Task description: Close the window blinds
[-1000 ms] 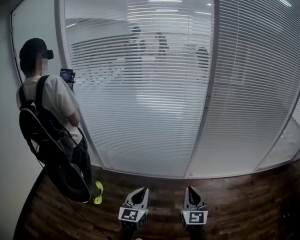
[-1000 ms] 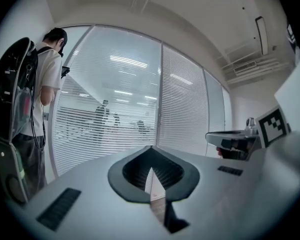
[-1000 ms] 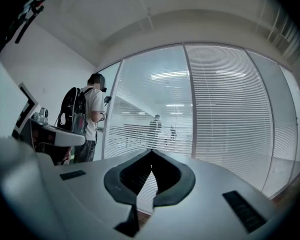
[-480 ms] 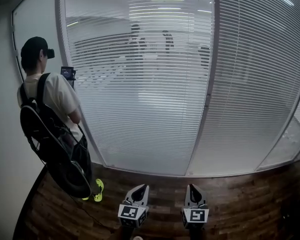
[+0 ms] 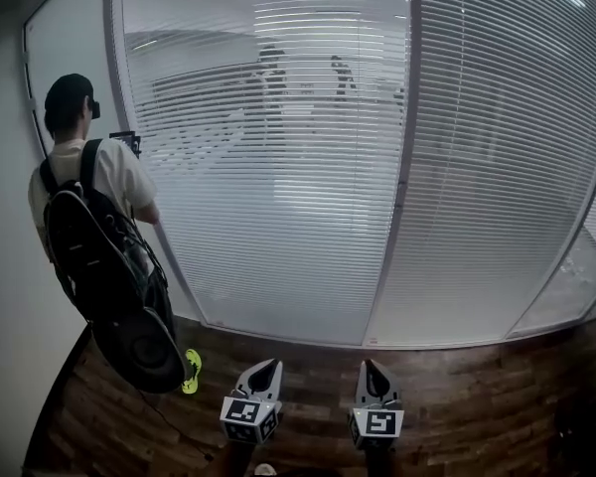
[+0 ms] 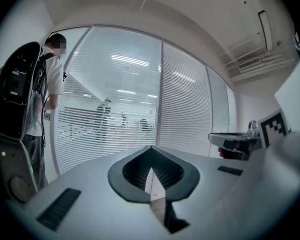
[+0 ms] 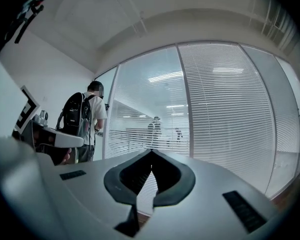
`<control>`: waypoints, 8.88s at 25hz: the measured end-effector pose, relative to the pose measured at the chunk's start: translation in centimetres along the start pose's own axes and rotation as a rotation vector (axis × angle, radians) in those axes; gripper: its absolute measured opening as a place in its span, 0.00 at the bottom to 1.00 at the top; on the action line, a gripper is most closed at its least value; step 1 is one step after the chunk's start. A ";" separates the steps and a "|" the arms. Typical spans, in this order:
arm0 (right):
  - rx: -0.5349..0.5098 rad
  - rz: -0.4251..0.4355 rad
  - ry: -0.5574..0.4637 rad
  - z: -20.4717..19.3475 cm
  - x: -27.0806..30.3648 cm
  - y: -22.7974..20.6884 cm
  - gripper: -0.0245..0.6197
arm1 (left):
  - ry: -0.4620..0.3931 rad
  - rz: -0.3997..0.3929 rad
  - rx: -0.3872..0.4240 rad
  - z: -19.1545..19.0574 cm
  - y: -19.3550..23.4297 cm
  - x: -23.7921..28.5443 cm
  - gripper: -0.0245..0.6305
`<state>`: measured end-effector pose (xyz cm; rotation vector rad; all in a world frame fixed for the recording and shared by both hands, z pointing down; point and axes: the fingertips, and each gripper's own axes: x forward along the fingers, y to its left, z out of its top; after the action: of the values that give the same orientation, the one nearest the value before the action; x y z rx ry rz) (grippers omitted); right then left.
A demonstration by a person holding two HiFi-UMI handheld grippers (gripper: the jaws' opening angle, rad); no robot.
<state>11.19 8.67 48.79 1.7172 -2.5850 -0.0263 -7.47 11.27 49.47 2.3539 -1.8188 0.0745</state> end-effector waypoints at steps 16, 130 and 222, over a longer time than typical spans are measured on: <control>0.030 0.056 0.042 -0.7 -1.1 -1.9 0.04 | 0.033 0.087 0.025 -2.0 -2.9 -0.4 0.04; -0.018 -0.120 -0.038 2.3 36.8 -19.9 0.04 | -0.006 -0.151 0.059 6.9 7.2 41.0 0.04; -1.234 -0.340 0.266 7.3 43.6 -26.0 0.22 | -0.086 -0.325 0.162 8.3 2.5 39.4 0.04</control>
<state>17.99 -41.63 41.60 1.3971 -1.4105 -1.0435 -0.30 -28.32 47.07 2.7743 -1.4895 0.0839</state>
